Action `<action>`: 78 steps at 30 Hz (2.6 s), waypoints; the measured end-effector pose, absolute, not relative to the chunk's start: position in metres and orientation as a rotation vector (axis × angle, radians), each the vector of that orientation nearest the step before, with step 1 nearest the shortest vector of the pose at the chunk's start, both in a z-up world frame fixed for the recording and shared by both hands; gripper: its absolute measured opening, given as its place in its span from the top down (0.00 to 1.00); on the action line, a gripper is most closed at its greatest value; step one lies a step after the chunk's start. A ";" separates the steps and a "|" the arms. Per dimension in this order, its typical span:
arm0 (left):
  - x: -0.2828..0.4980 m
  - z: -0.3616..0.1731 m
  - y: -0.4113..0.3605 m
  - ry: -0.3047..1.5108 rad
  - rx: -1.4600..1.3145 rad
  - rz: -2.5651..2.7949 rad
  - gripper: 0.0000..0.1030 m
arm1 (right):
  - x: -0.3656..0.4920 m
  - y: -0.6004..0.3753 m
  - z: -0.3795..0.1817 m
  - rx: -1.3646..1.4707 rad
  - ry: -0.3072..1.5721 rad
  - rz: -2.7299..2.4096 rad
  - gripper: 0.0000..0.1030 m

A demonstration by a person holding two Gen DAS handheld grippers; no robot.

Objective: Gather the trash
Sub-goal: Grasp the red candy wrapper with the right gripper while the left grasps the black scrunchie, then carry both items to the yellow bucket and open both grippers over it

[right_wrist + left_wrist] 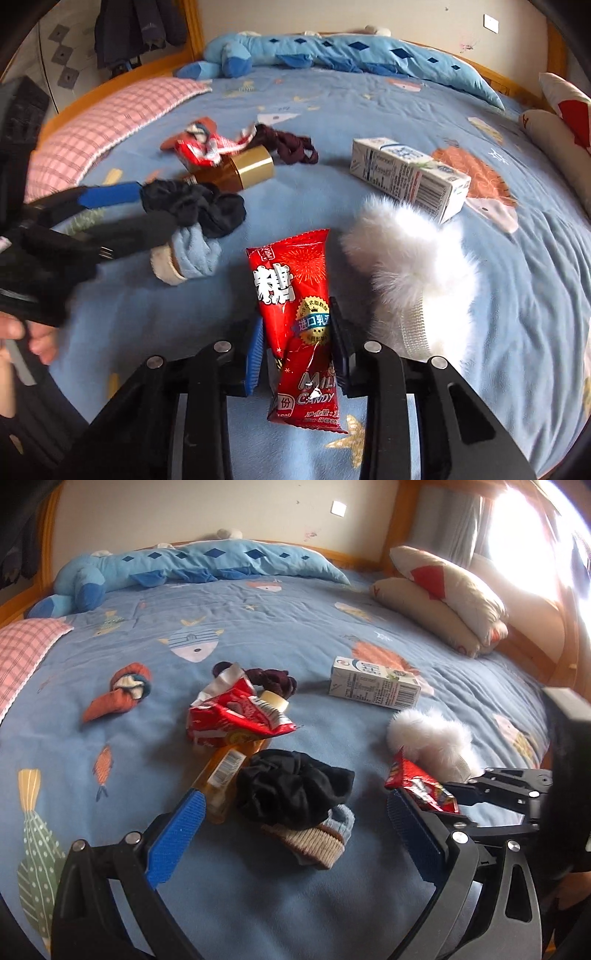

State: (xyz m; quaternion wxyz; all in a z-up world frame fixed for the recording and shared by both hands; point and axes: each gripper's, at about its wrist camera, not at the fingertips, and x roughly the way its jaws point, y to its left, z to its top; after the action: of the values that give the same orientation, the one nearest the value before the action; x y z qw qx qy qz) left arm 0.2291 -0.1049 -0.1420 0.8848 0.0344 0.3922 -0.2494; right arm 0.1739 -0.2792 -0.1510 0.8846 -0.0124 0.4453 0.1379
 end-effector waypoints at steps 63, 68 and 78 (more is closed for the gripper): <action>0.050 -0.074 -0.257 0.703 0.166 -1.072 0.82 | -0.071 -0.396 -0.050 0.140 0.612 -0.010 0.70; 0.013 -0.080 -0.300 0.723 0.216 -1.194 0.82 | -0.121 -0.431 -0.055 0.184 0.616 -0.139 0.70; -0.066 -0.115 -0.390 0.821 0.375 -1.413 0.82 | -0.226 -0.489 -0.093 0.325 0.675 -0.387 0.70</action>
State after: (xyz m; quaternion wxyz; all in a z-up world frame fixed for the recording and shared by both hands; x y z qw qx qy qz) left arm -0.0661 -0.3903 -0.1155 0.6687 0.1662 0.3640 -0.6267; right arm -0.2262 -0.4893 -0.0928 0.9126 0.1576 0.3274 -0.1877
